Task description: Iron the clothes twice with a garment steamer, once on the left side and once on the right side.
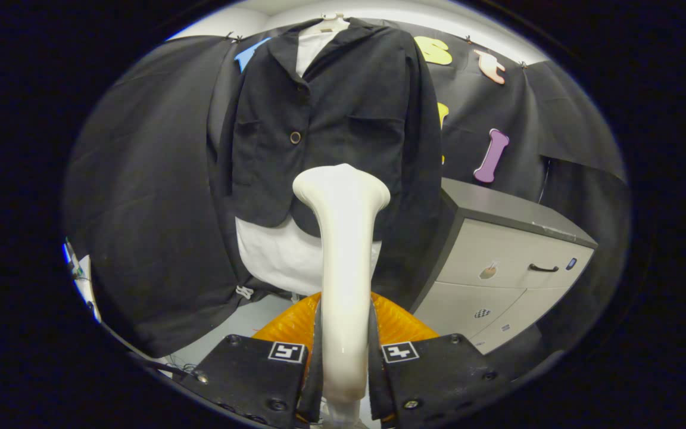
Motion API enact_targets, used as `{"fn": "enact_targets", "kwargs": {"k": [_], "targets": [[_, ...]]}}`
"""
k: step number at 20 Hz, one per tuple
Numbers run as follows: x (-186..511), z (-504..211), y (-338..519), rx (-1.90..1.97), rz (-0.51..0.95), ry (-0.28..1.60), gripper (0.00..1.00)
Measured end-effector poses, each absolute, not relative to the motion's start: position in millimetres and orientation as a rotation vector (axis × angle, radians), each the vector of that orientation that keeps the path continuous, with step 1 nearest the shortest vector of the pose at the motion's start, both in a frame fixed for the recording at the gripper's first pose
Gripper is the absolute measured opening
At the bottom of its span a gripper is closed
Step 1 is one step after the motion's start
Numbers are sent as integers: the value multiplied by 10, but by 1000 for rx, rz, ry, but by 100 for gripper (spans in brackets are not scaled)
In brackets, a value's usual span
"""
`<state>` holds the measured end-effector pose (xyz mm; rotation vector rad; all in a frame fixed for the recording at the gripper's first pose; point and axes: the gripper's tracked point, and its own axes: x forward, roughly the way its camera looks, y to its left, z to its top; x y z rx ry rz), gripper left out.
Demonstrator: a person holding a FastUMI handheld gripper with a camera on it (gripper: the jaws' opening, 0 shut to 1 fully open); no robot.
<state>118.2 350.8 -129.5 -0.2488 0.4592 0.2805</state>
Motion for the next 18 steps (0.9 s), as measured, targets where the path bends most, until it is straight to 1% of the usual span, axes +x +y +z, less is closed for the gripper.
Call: {"fn": "enact_targets", "kwargs": {"k": [4,10,13,18], "targets": [[1187,-1491,3503,-253,262,508,34],[1085,-1622,3499,-281,259,532,34],[988,-1543,3543,-295,265,516,34],[1051,-1271,3592,-272,261,473,34]]}}
